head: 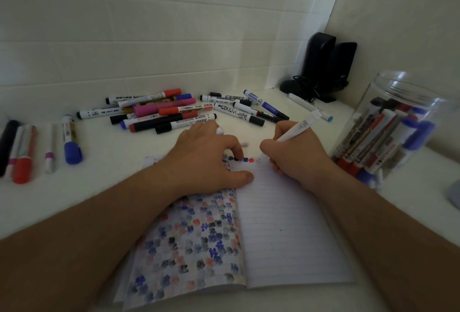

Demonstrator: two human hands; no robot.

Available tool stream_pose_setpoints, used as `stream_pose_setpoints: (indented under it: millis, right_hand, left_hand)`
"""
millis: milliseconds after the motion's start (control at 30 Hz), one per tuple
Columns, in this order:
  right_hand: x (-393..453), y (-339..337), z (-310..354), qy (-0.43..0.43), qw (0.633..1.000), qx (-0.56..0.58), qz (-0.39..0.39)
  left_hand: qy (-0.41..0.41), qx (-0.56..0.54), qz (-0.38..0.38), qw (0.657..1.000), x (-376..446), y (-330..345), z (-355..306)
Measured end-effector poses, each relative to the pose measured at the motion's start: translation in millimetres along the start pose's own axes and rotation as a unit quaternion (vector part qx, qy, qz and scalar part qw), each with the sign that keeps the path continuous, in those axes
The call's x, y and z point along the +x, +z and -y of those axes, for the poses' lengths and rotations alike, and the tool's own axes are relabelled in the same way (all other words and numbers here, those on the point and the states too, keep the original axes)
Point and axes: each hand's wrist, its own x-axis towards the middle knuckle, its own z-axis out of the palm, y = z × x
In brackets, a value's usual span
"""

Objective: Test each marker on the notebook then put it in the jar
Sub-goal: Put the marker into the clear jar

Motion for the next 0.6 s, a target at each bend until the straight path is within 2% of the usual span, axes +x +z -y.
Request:
stream_pose_setpoints:
  millis: [300, 600]
  right_hand:
    - [-1.7, -4.1, -0.9, 0.009, 0.998, 0.064, 0.013]
    - [-2.7, -2.1, -0.3, -0.007, 0.999, 0.021, 0.026]
  left_hand:
    - [-0.001, -0.013, 0.005, 1.000, -0.6, -0.6, 0.1]
    - [-0.004, -0.006, 0.005, 1.000, 1.0, 1.1, 0.4]
